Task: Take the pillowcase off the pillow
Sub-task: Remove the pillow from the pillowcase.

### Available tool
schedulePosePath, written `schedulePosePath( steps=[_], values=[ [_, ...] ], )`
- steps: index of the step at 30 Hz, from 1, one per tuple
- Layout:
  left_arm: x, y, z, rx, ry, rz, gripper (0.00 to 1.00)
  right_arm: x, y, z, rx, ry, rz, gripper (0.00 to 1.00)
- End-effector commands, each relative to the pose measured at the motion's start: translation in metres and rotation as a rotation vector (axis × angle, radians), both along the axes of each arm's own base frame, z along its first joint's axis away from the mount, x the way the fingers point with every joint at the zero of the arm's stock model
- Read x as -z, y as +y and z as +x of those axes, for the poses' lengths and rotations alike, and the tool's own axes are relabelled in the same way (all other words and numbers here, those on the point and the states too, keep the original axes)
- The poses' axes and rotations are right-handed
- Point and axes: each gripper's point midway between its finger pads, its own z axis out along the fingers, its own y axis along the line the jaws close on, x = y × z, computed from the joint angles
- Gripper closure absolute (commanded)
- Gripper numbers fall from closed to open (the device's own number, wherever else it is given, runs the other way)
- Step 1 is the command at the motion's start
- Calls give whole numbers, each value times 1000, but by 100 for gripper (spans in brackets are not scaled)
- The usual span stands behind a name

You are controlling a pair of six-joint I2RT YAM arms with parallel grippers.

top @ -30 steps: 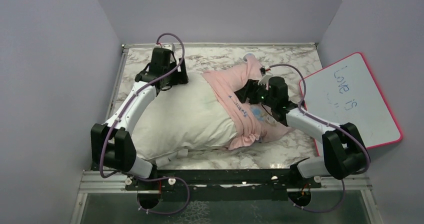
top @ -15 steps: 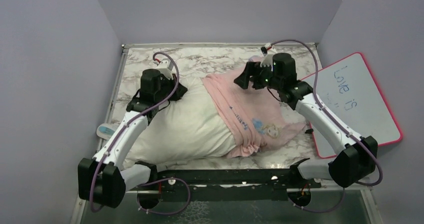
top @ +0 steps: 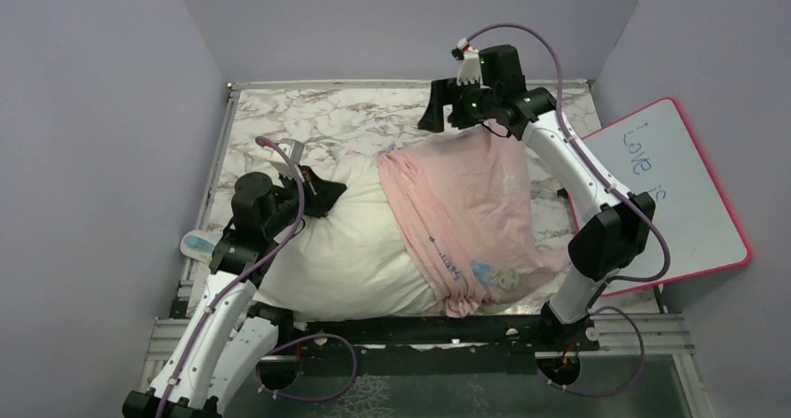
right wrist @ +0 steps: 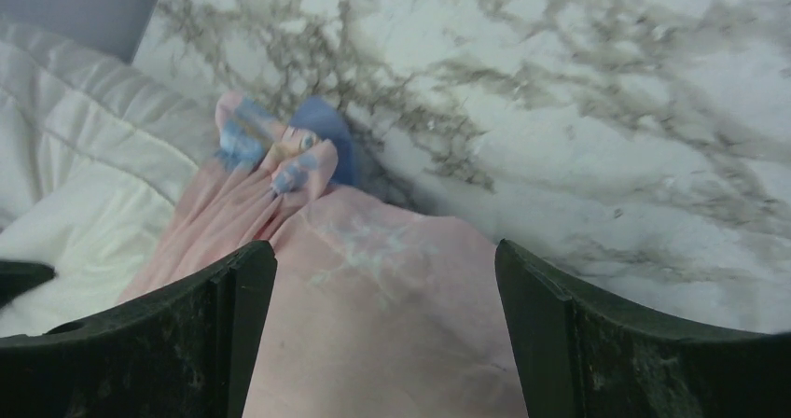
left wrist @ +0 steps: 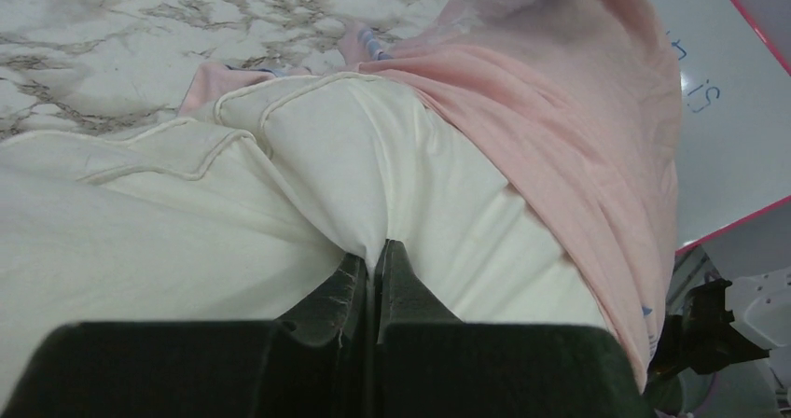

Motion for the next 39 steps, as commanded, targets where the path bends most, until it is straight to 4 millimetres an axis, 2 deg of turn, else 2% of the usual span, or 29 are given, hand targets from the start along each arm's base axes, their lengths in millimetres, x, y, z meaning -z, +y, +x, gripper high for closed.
schedulePosePath(
  steps=[1,3,5,8,9,11,12,18,22,27,30,32,33,34,37,38,39],
  values=[
    [-2,-5,-24,29,39,-87,100,32,21,-62,-262,232,55,8],
    [-3,-3,-27,13,37,-107,100,37,27,-85,-350,302,106,9],
    [0,0,-30,-5,50,-116,100,44,29,-97,-384,357,133,14],
    [7,6,-32,-50,81,-123,100,55,22,-99,-376,373,82,47],
    [7,8,-33,-68,83,-126,100,56,18,-94,-342,357,52,60],
    [8,15,-32,-110,90,-125,100,48,6,-75,-226,285,-6,94],
    [9,18,-32,-132,95,-121,100,39,0,-64,-165,234,-27,99],
    [11,42,-24,-288,119,-96,100,-27,-50,-6,196,-83,-113,100],
    [16,57,-17,-381,144,-45,100,-59,-82,23,377,-194,-150,99],
    [24,72,-8,-476,198,8,100,-70,-114,52,535,-244,-239,99],
    [17,71,-3,-475,179,6,100,-75,-136,60,615,-234,-260,100],
    [16,70,-2,-471,177,11,100,-78,-142,62,614,-247,-241,99],
    [15,69,-2,-460,173,16,100,-79,-136,61,571,-242,-214,99],
    [14,67,-2,-446,165,16,100,-79,-123,59,497,-233,-180,95],
    [9,63,-3,-415,129,7,100,-77,-59,43,178,-175,10,64],
    [8,63,-4,-413,116,4,100,-74,-42,38,99,-149,72,51],
    [6,59,-6,-383,106,-6,100,-71,-28,36,41,-117,124,42]
  ],
)
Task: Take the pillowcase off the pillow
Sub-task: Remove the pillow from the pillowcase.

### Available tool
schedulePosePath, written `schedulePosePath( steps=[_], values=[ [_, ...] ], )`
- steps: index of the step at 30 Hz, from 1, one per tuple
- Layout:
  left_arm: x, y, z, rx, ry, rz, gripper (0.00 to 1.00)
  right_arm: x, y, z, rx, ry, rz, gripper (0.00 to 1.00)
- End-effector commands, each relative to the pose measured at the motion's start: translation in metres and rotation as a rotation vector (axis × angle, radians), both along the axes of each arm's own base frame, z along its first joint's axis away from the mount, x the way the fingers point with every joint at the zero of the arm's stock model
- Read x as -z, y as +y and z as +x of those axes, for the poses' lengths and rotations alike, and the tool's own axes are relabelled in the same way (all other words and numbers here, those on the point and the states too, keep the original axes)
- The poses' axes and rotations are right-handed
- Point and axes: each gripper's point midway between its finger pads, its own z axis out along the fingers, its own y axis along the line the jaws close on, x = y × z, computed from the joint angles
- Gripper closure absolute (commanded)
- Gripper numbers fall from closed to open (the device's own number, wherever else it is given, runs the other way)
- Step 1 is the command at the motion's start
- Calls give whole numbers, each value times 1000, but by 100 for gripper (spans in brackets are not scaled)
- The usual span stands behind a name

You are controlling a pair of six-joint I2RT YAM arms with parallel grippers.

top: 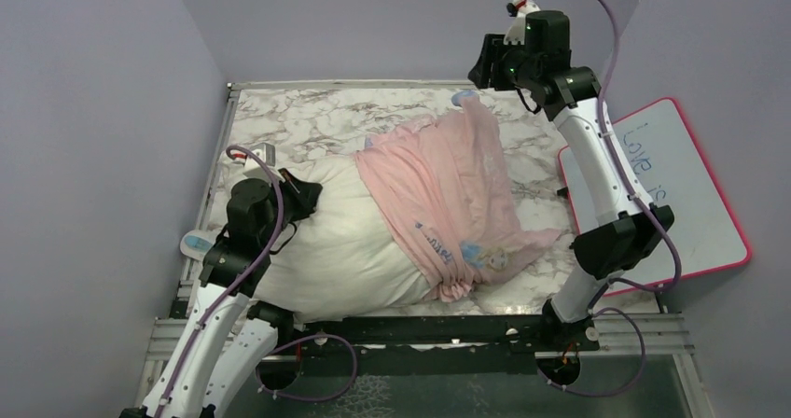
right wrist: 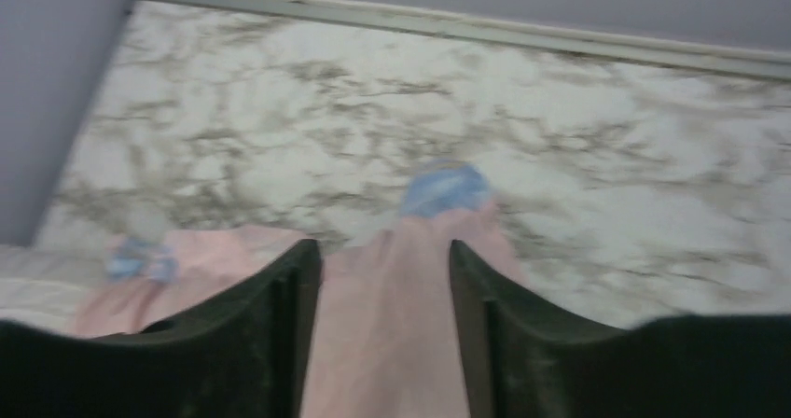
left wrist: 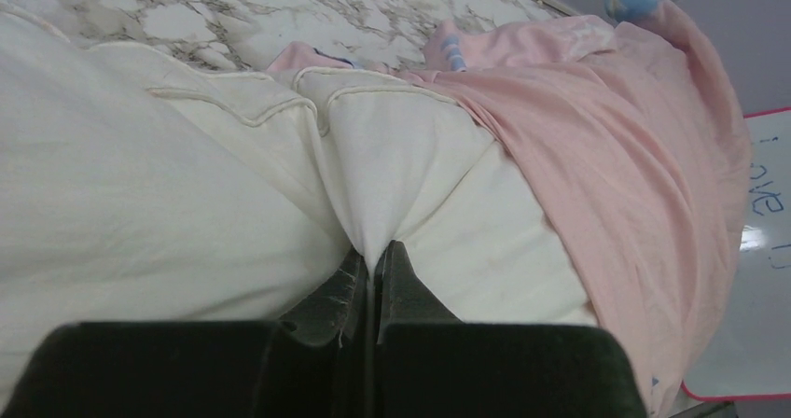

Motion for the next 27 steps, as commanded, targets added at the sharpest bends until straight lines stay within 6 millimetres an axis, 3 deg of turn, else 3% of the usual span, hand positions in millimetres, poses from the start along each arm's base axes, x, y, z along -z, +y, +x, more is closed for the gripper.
schedulePosePath(
  steps=[1,4,8,12,17,19,20,23,26,27],
  values=[
    [-5,0,-11,41,-42,24,100,0,89,-21,-431,55,255,36],
    [-8,-7,-15,89,-61,9,100,11,123,-28,-612,106,305,24],
    [-12,-18,-22,157,-64,-14,100,34,161,-16,-734,113,187,14],
    [-13,-16,-27,153,-64,-13,100,81,167,-11,-676,300,188,13],
    [-12,-10,-29,116,-69,-24,100,124,179,-59,-811,459,251,10],
    [-7,-11,-29,123,-57,-23,100,145,179,-68,-800,493,178,10],
    [-4,-12,-29,124,-49,-22,100,152,178,-70,-792,502,138,14],
    [1,-10,-30,115,-34,-24,100,167,163,-54,-668,501,7,45],
    [3,-7,-30,94,-30,-24,100,145,144,-26,-515,375,-76,68],
    [4,-5,-30,84,-26,-21,100,135,135,-15,-455,324,-106,82]
  ],
)
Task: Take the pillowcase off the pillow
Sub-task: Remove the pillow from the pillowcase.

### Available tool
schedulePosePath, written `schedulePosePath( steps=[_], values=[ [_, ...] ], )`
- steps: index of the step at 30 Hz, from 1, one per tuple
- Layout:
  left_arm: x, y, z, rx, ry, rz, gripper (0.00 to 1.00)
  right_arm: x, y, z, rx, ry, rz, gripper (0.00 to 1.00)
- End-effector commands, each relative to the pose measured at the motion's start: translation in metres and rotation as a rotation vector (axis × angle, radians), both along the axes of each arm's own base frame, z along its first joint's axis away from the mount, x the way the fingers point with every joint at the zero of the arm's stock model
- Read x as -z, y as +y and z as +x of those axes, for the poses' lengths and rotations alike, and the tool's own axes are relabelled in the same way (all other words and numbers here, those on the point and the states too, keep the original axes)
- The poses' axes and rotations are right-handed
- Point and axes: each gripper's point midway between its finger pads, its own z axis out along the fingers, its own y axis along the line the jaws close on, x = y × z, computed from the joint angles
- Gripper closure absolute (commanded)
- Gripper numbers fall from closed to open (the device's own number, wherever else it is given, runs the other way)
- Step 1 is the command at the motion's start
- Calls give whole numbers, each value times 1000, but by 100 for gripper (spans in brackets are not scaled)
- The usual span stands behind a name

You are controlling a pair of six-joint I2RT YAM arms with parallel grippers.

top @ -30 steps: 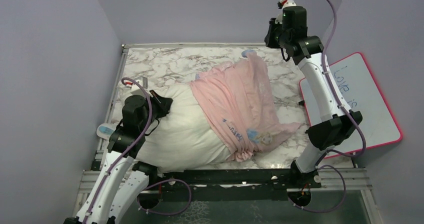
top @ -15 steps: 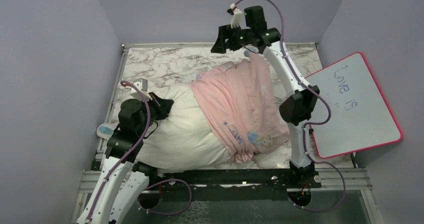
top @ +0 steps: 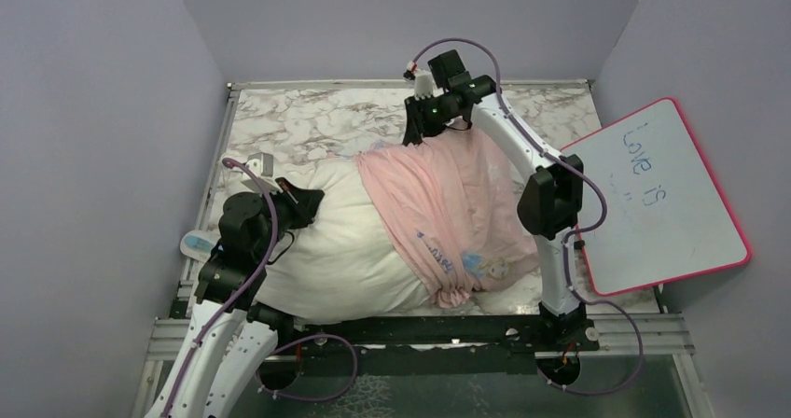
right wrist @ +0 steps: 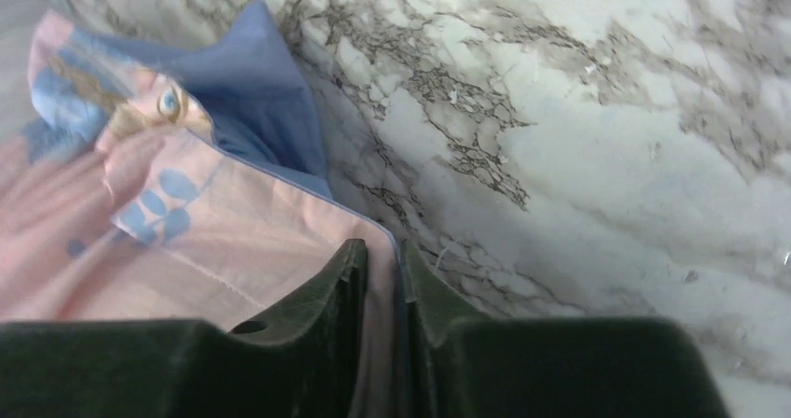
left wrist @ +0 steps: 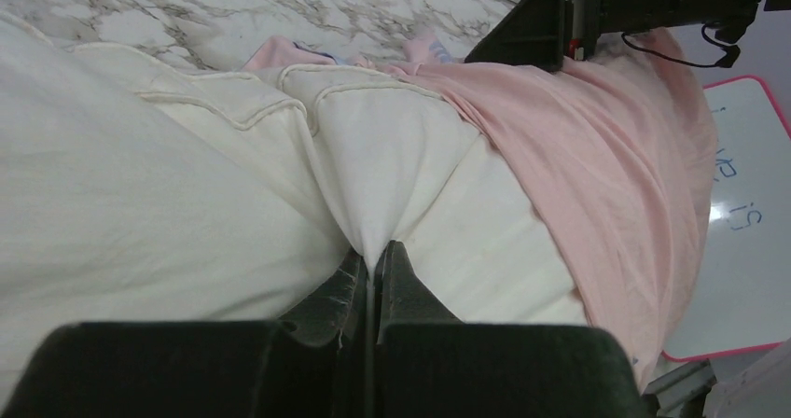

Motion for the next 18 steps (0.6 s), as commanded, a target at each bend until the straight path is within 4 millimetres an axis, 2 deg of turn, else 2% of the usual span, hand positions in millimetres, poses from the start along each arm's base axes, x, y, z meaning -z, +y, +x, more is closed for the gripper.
schedulePosePath(
  steps=[1,2,3,7,9,12,14,16,18],
  values=[
    [13,6,-9,-18,47,9,100,-51,-41,37,224,-268,-155,91],
    [14,7,-10,-27,52,13,100,-63,-51,46,282,-325,-180,97],
    [15,10,-10,-39,60,19,100,-74,-63,54,341,-375,-200,99],
    [19,21,-12,-93,86,50,100,-116,-132,83,600,-514,-268,99],
    [20,24,-12,-109,92,60,100,-132,-169,90,713,-529,-267,99],
    [25,29,-10,-137,110,69,100,-145,-210,94,810,-513,-231,99],
    [26,28,-9,-138,117,70,100,-149,-218,90,818,-499,-207,99],
    [26,28,-7,-137,118,71,100,-149,-203,81,741,-477,-153,99],
    [26,27,-5,-133,113,76,100,-150,-179,69,633,-443,-56,99]
  ],
)
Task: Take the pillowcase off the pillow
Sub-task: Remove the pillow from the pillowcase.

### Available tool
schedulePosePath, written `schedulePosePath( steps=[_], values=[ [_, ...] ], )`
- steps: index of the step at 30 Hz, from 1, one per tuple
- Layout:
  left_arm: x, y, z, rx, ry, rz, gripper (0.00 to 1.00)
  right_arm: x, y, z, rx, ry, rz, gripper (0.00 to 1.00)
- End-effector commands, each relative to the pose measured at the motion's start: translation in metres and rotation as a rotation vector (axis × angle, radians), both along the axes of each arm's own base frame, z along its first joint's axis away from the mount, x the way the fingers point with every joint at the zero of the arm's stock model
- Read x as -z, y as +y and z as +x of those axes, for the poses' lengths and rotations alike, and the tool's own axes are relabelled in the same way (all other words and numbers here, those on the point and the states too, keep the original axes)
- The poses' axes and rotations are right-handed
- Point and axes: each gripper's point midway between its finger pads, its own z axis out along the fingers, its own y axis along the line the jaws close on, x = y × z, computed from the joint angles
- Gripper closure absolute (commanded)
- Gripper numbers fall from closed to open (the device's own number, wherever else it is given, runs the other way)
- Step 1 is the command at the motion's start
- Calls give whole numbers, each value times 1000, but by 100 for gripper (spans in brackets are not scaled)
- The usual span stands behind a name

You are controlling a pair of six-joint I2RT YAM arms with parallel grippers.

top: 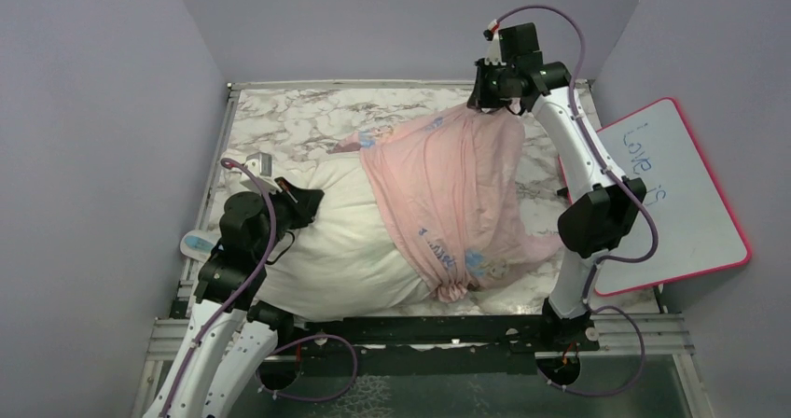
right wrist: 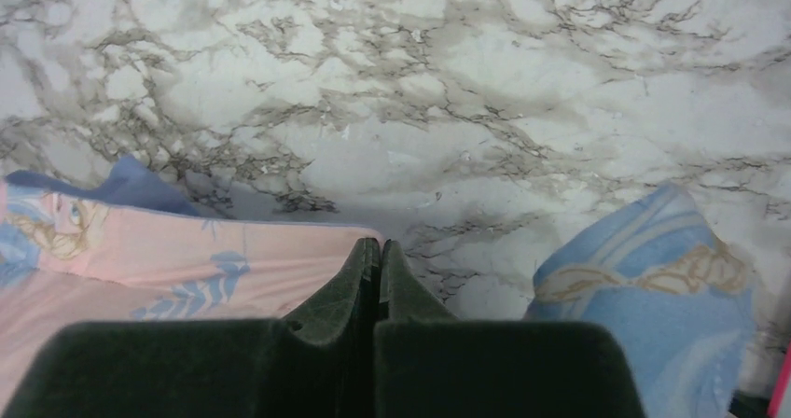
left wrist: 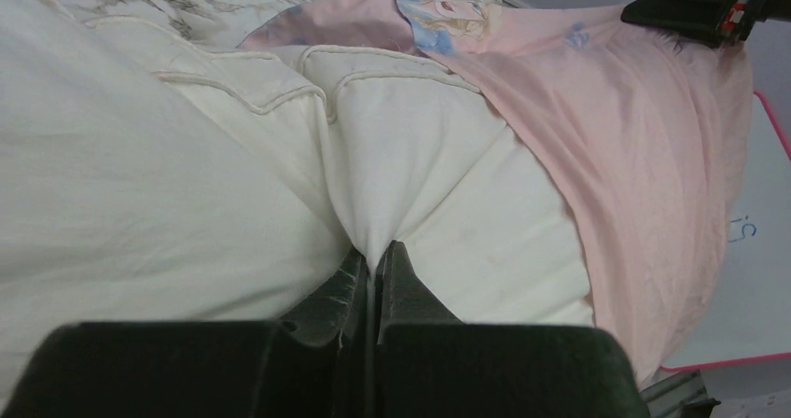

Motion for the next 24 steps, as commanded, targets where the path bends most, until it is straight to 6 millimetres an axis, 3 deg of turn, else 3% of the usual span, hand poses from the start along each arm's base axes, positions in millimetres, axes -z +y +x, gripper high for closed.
schedulePosePath(
  steps=[1,7,9,13,18,21,24],
  values=[
    [25,22,-5,-84,97,93,100,-62,-15,10,-23,-205,94,99],
    [15,12,-6,-22,56,87,100,-86,42,-23,-317,-190,339,85],
    [11,6,-8,14,35,77,100,-84,55,-28,-387,-182,396,69],
    [8,-1,-11,58,17,55,100,-62,82,-30,-462,-104,406,28],
    [7,-6,-15,93,2,57,100,-29,130,-36,-583,-14,372,1],
    [8,-9,-15,112,9,55,100,-4,156,-39,-635,45,323,0],
    [6,-8,-16,111,4,54,100,20,176,-57,-709,127,285,0]
  ],
)
